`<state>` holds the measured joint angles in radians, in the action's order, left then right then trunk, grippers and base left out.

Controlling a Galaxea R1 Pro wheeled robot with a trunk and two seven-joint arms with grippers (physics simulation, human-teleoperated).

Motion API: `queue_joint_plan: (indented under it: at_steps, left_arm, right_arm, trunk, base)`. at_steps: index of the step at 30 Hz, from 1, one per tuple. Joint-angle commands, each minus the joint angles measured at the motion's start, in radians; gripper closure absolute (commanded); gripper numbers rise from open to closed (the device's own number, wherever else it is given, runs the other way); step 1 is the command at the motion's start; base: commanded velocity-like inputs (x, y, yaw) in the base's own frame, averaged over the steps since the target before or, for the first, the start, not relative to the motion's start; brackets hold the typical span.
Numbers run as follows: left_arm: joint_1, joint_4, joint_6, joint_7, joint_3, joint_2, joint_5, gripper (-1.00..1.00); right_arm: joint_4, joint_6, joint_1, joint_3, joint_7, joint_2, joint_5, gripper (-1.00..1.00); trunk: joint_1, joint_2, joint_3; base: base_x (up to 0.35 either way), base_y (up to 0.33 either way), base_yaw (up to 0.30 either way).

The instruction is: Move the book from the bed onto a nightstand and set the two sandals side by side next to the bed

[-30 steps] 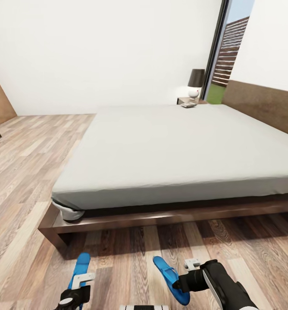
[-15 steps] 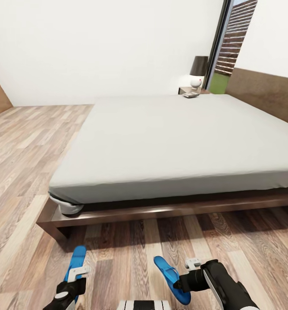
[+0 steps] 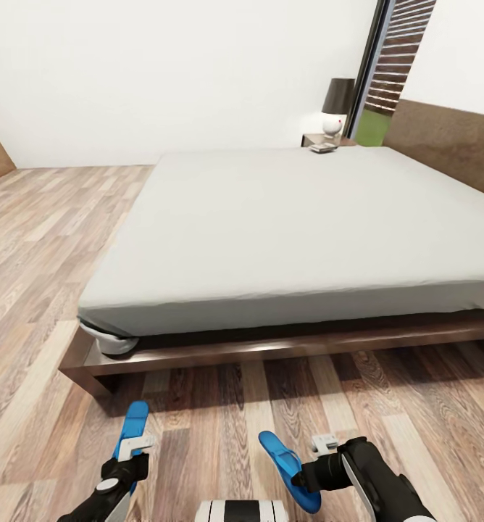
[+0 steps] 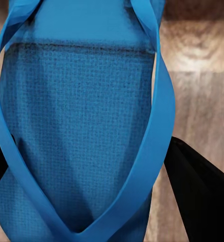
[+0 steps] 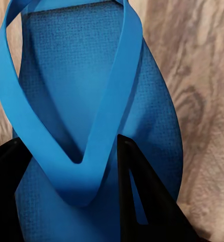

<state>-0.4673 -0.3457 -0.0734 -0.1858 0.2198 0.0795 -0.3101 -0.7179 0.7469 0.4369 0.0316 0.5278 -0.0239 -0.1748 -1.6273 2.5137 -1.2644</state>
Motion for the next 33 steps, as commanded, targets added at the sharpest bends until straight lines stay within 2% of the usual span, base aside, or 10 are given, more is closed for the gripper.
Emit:
queue_joint_plan:
  at_steps: [1, 13, 20, 27, 31, 33]
  left_arm:
    - [-0.001, -0.007, -0.003, -0.006, 0.009, 0.001, -0.009, 1.00]
    - [-0.001, -0.025, -0.004, -0.006, 0.008, 0.001, -0.009, 1.00]
    - [-0.001, -0.025, -0.004, -0.011, 0.008, 0.001, -0.009, 1.00]
    - [-0.001, -0.026, -0.004, -0.020, 0.008, 0.001, -0.009, 1.00]
    - [-0.001, -0.026, -0.005, -0.021, 0.008, 0.001, -0.009, 1.00]
    - [-0.001, -0.026, -0.005, -0.021, 0.008, 0.002, -0.009, 1.00]
  right_arm:
    - [-0.002, 0.002, 0.000, 0.002, 0.008, -0.001, -0.009, 1.00]
    - [-0.008, -0.001, 0.001, -0.005, 0.010, -0.015, -0.008, 1.00]
    - [-0.074, 0.001, 0.000, -0.007, 0.011, -0.020, -0.006, 1.00]
    - [-0.088, 0.003, 0.000, -0.009, 0.005, -0.020, -0.007, 1.00]
    - [-0.090, 0.003, 0.000, -0.011, -0.016, -0.021, -0.008, 1.00]
    - [-0.091, 0.003, 0.000, -0.011, -0.048, -0.021, -0.007, 1.00]
  trunk:
    - [0.000, 0.000, -0.001]
    - [0.000, 0.000, -0.001]
    - [0.000, 0.000, -0.001]
    - [0.000, 0.000, -0.001]
    - [0.000, 0.000, -0.001]
    - [0.000, 0.000, -0.001]
  base:
    - [0.000, 0.000, 0.000]
    - [0.000, 0.000, 0.000]
    - [0.000, 0.000, 0.000]
    - [0.000, 0.000, 0.000]
    - [0.000, 0.000, 0.000]
    - [0.000, 0.000, 0.000]
